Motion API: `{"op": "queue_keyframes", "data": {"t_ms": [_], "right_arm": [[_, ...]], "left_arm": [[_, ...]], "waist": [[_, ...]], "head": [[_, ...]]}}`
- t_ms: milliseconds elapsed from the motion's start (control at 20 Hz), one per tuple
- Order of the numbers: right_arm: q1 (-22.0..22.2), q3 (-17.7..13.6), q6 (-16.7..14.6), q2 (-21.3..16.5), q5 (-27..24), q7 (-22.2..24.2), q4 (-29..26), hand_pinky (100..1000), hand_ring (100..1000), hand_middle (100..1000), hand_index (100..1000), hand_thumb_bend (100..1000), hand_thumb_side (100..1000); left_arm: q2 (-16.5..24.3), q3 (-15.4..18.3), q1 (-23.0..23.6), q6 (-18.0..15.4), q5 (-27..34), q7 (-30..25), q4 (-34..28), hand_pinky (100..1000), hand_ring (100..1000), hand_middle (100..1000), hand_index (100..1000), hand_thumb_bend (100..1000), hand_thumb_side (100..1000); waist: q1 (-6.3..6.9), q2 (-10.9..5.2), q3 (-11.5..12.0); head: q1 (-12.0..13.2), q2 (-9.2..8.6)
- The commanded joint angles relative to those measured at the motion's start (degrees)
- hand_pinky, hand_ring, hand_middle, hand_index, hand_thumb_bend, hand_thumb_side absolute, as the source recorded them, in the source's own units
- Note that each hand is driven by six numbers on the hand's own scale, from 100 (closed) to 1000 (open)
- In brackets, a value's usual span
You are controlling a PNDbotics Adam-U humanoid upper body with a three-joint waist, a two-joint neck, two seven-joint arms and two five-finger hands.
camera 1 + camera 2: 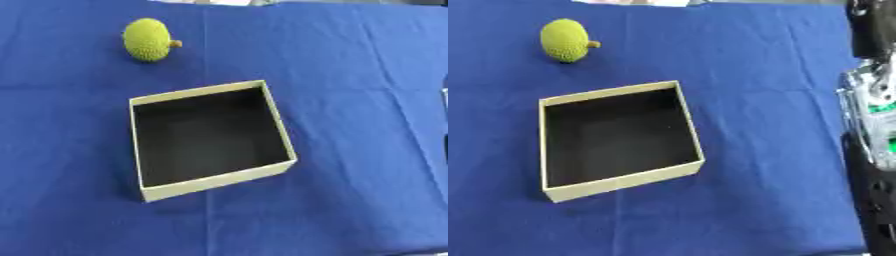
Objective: Pick up objects on the table and place them in the box.
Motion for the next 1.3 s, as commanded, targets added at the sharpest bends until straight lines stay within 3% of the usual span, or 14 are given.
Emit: {"op": "queue_keyframes", "data": {"t_ms": [50, 400, 550, 750, 1100, 1300], "right_arm": [[-0.5, 0.1, 0.0, -2.2, 0.2, 0.4, -0.9, 741, 686, 488, 666, 100, 521], [-0.7, 0.5, 0.0, -2.5, -0.1, 1.0, -0.9, 742, 686, 488, 666, 100, 517], [-0.7, 0.7, 0.1, -2.6, -0.2, 1.2, -0.9, 742, 687, 488, 666, 100, 520], [-1.0, 0.9, 0.0, -2.8, -0.3, 1.5, -0.9, 742, 686, 488, 666, 100, 517], [-1.4, 1.0, -0.1, -2.9, -0.4, 1.8, -0.9, 743, 687, 487, 666, 100, 519], [-1.5, 1.2, -0.1, -2.7, -0.6, 2.0, -0.9, 742, 685, 488, 666, 100, 522]], "left_arm": [[3.9, -1.6, -3.8, 0.8, -2.7, -2.6, 3.8, 793, 735, 632, 794, 438, 100], [1.2, -1.3, -13.3, 5.6, -8.5, -7.2, 13.3, 796, 735, 636, 798, 432, 100], [-1.7, 0.7, -17.4, 7.9, -11.1, -9.1, 17.4, 800, 729, 631, 798, 388, 100], [-5.7, 1.6, -23.5, 11.7, -14.8, -12.8, 23.5, 808, 747, 673, 827, 406, 100], [-11.9, -2.3, -32.1, 18.1, -21.4, -19.3, 34.2, 889, 825, 801, 881, 392, 100], [-13.9, -5.4, -32.4, 17.7, -25.1, -23.1, 40.3, 995, 913, 875, 884, 466, 100]], "waist": [[0.43, -1.25, -0.2], [0.55, -1.25, -1.0], [0.63, -1.22, -1.2], [0.71, -0.9, -1.3], [0.38, -0.17, -1.7], [0.32, -0.03, -2.0]], "head": [[0.4, 0.14], [1.4, -0.23], [1.9, -0.43], [2.4, -0.91], [3.0, -1.72], [2.9, -1.76]]}}
